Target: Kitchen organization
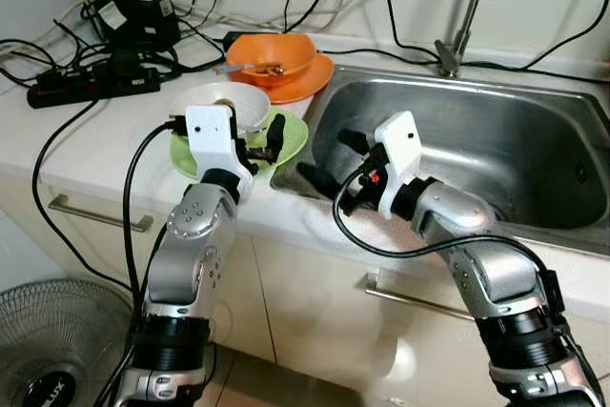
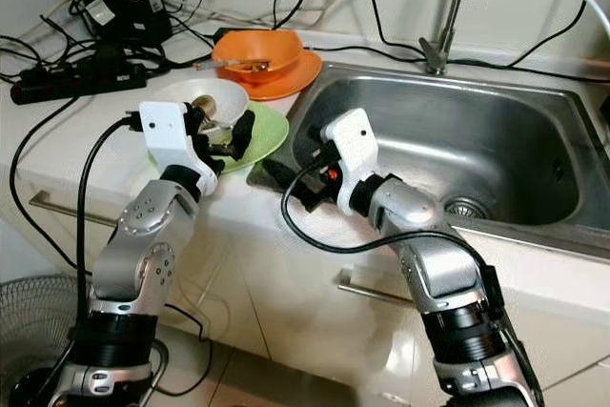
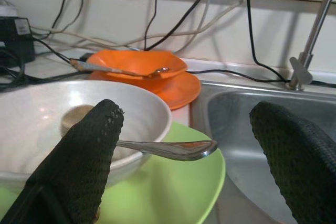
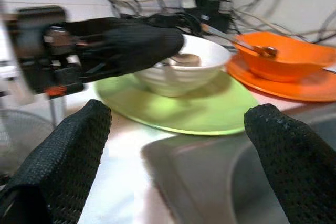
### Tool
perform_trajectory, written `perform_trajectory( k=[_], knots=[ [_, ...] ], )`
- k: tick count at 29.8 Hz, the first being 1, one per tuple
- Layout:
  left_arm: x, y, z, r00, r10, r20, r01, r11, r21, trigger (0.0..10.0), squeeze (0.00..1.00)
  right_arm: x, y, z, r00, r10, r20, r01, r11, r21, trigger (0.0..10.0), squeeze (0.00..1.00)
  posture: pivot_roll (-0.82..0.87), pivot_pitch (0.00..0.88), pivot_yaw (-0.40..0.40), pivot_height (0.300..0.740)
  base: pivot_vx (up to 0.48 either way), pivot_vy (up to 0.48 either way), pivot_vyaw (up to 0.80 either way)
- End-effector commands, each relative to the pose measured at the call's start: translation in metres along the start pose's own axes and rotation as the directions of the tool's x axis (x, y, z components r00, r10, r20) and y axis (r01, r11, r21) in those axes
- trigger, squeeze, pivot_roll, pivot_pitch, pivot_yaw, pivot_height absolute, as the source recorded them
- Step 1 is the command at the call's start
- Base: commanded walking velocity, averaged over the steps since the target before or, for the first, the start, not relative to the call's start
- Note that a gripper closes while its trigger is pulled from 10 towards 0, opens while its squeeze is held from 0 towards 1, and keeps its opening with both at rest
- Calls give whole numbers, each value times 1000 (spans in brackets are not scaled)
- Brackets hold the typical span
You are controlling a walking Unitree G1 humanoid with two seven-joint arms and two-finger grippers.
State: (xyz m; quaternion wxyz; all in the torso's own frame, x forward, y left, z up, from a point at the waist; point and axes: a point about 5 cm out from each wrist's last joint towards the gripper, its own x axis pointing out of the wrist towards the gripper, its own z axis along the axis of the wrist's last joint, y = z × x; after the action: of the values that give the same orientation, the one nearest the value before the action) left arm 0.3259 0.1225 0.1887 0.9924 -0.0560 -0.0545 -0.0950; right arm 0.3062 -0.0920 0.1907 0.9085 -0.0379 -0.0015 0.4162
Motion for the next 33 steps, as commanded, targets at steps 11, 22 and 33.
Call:
perform_trajectory(
  k=[11,22,33],
  knots=[
    [-3,0,33,990,-17,142,-3,990,141,10000,0,-2,2,4,999,33,7,-33,999,12,10000,306,-75,0,62,740,0,0,0],
    [-1,-17,10,994,-86,64,77,987,143,10000,0,-4,8,5,997,71,13,-71,997,13,10000,302,-85,0,67,740,0,0,0],
    [8,-8,-6,998,-53,33,46,982,183,10000,0,-6,16,8,994,106,32,-107,994,21,10000,310,-96,0,67,740,0,0,0]
  ],
)
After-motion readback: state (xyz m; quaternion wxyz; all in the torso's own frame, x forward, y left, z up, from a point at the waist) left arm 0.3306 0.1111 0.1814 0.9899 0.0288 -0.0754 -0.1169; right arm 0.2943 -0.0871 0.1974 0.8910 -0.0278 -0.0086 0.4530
